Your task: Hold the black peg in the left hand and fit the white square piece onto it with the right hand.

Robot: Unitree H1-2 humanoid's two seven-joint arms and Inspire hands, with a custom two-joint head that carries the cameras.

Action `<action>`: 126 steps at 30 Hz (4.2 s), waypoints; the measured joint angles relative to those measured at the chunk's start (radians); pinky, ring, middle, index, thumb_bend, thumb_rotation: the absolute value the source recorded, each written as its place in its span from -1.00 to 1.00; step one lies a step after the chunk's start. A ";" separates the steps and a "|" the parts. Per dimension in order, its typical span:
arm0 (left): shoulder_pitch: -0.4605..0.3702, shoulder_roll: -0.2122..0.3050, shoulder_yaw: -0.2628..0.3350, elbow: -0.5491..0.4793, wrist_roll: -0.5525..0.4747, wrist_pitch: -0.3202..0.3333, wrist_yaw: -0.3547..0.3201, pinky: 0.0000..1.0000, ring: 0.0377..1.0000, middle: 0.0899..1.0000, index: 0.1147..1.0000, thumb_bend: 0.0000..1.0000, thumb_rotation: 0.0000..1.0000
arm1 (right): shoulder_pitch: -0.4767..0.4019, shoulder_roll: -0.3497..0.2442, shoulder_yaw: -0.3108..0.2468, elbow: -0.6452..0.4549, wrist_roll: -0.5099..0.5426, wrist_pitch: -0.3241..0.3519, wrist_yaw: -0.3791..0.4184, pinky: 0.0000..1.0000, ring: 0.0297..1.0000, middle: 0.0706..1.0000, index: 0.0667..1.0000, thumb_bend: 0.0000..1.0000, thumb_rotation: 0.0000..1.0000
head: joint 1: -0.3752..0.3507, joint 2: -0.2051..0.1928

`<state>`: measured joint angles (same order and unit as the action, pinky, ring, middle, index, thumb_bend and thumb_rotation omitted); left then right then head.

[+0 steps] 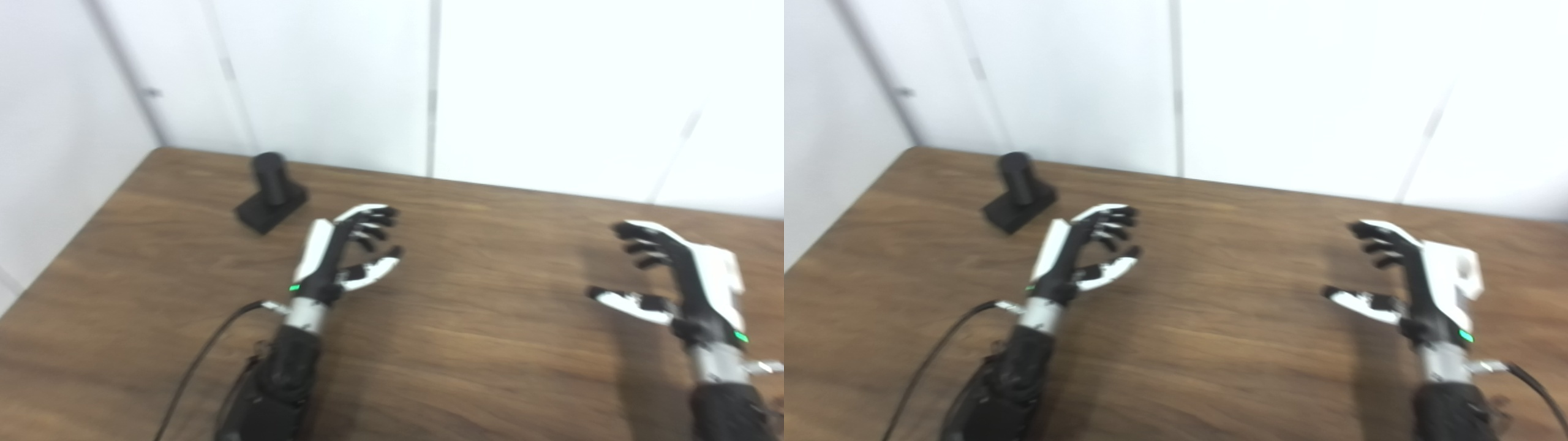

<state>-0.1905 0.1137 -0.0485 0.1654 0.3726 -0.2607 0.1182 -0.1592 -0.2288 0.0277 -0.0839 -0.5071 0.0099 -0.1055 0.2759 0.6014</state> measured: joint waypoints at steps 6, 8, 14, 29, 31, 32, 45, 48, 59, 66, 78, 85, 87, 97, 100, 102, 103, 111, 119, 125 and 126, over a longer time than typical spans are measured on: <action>0.000 -0.014 -0.011 0.001 0.010 0.009 0.006 -0.03 0.19 0.29 0.31 0.11 -0.84 | 0.000 -0.004 -0.007 0.000 0.019 0.000 0.011 0.14 0.31 0.37 0.34 0.36 -1.00 | 0.022 -0.032; 0.000 -0.014 -0.014 0.003 0.020 0.009 0.016 -0.02 0.20 0.29 0.30 0.10 -0.81 | 0.002 -0.007 -0.009 0.000 0.021 0.000 0.016 0.12 0.31 0.37 0.33 0.37 -1.00 | 0.032 -0.063; 0.000 -0.021 -0.034 0.005 0.061 0.018 0.037 -0.04 0.18 0.29 0.28 0.07 -0.80 | 0.009 -0.009 -0.012 0.000 0.026 0.002 0.029 0.03 0.26 0.35 0.31 0.38 -1.00 | 0.072 -0.110; -0.008 -0.031 -0.043 0.031 0.083 0.015 0.084 -0.01 0.20 0.27 0.22 0.27 -0.80 | 0.015 -0.009 -0.013 -0.023 0.001 0.022 0.033 0.05 0.22 0.26 0.25 0.42 -1.00 | 0.081 -0.118; -0.005 -0.028 -0.042 0.014 0.084 0.032 0.076 -0.03 0.17 0.27 0.23 0.48 -0.69 | 0.015 -0.009 -0.013 -0.032 -0.003 0.030 0.036 0.05 0.21 0.26 0.26 0.41 -1.00 | 0.078 -0.118; -0.004 -0.024 -0.041 -0.001 0.085 0.048 0.069 -0.03 0.18 0.28 0.24 0.55 -0.65 | 0.016 -0.009 -0.013 -0.039 -0.004 0.037 0.038 0.04 0.20 0.26 0.26 0.41 -1.00 | 0.078 -0.118; -0.009 0.099 -0.001 -0.131 0.074 0.150 -0.043 0.01 0.28 0.36 0.23 0.67 -0.81 | 0.026 -0.023 -0.028 -0.059 0.013 0.038 0.043 0.01 0.17 0.24 0.25 0.45 -1.00 | 0.101 -0.110; -0.022 0.111 0.009 -0.143 0.089 0.163 -0.045 0.08 0.26 0.34 0.27 0.69 -0.72 | 0.028 -0.025 -0.028 -0.063 0.014 0.038 0.046 -0.01 0.16 0.23 0.25 0.46 -1.00 | 0.106 -0.111; -0.045 0.169 0.092 -0.172 0.133 0.231 -0.021 0.25 0.44 0.49 0.52 0.69 -0.70 | 0.037 -0.029 -0.034 -0.080 0.019 0.039 0.065 -0.01 0.17 0.25 0.27 0.45 -1.00 | 0.120 -0.107; -0.068 0.200 0.106 -0.177 0.172 0.272 -0.017 0.29 0.54 0.60 0.60 0.69 -0.62 | 0.037 -0.029 -0.037 -0.089 0.026 0.047 0.076 0.01 0.17 0.24 0.26 0.45 -1.00 | 0.124 -0.104; -0.099 0.276 0.125 -0.177 0.234 0.357 -0.012 0.63 0.90 0.90 0.73 0.83 -0.39 | 0.038 -0.028 -0.038 -0.102 0.043 0.060 0.081 -0.02 0.16 0.24 0.26 0.42 -1.00 | 0.127 -0.100; -0.123 0.301 0.118 -0.175 0.334 0.446 0.000 0.71 1.00 1.00 0.77 0.94 -0.27 | 0.038 -0.028 -0.038 -0.123 0.044 0.068 0.087 -0.02 0.16 0.25 0.26 0.42 -1.00 | 0.129 -0.098; -0.133 0.306 0.112 -0.174 0.364 0.486 -0.002 0.74 1.00 1.00 0.77 0.98 -0.20 | 0.038 -0.028 -0.038 -0.123 0.043 0.070 0.087 -0.03 0.15 0.24 0.26 0.41 -1.00 | 0.129 -0.098; -0.165 0.324 0.059 -0.123 0.479 0.647 -0.024 0.67 1.00 0.99 0.70 1.00 -0.14 | 0.038 -0.028 -0.037 -0.123 0.048 0.070 0.087 -0.08 0.11 0.23 0.25 0.39 -1.00 | 0.129 -0.091; -0.173 0.328 0.041 -0.093 0.485 0.661 -0.025 0.61 0.97 0.99 0.69 1.00 -0.06 | 0.038 -0.027 -0.038 -0.123 0.047 0.070 0.087 -0.06 0.14 0.24 0.25 0.38 -1.00 | 0.129 -0.091; -0.182 0.332 0.026 -0.066 0.486 0.667 -0.037 0.62 0.97 1.00 0.71 1.00 0.03 | 0.038 -0.027 -0.037 -0.124 0.047 0.074 0.088 -0.06 0.16 0.25 0.25 0.38 -1.00 | 0.129 -0.086; -0.186 0.337 0.013 -0.055 0.486 0.676 -0.049 0.62 0.98 1.00 0.72 1.00 0.06 | 0.038 -0.027 -0.037 -0.125 0.047 0.076 0.088 -0.05 0.16 0.25 0.25 0.37 -1.00 | 0.129 -0.086; -0.240 0.381 -0.053 0.036 0.523 0.721 -0.134 0.63 0.96 1.00 0.69 1.00 0.25 | 0.039 -0.027 -0.036 -0.151 0.044 0.088 0.093 -0.04 0.13 0.22 0.24 0.39 -1.00 | 0.120 -0.074; -0.263 0.380 -0.052 0.112 0.566 0.725 -0.192 0.64 1.00 1.00 0.71 1.00 0.17 | 0.040 -0.022 -0.035 -0.165 0.040 0.109 0.103 -0.04 0.15 0.23 0.25 0.39 -1.00 | 0.115 -0.071; -0.265 0.379 -0.049 0.130 0.572 0.725 -0.211 0.62 1.00 1.00 0.70 1.00 0.17 | 0.040 -0.022 -0.035 -0.179 0.040 0.120 0.108 -0.03 0.15 0.24 0.25 0.38 -1.00 | 0.120 -0.063; -0.266 0.379 -0.049 0.134 0.572 0.725 -0.211 0.63 1.00 1.00 0.70 1.00 0.16 | 0.040 -0.022 -0.035 -0.179 0.040 0.121 0.109 -0.02 0.16 0.25 0.25 0.39 -1.00 | 0.120 -0.063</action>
<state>-0.4565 0.4929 -0.0975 0.2991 0.9448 0.4647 -0.0927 -0.1194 -0.2512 -0.0071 -0.2629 -0.4676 0.1313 0.0034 0.3958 0.5384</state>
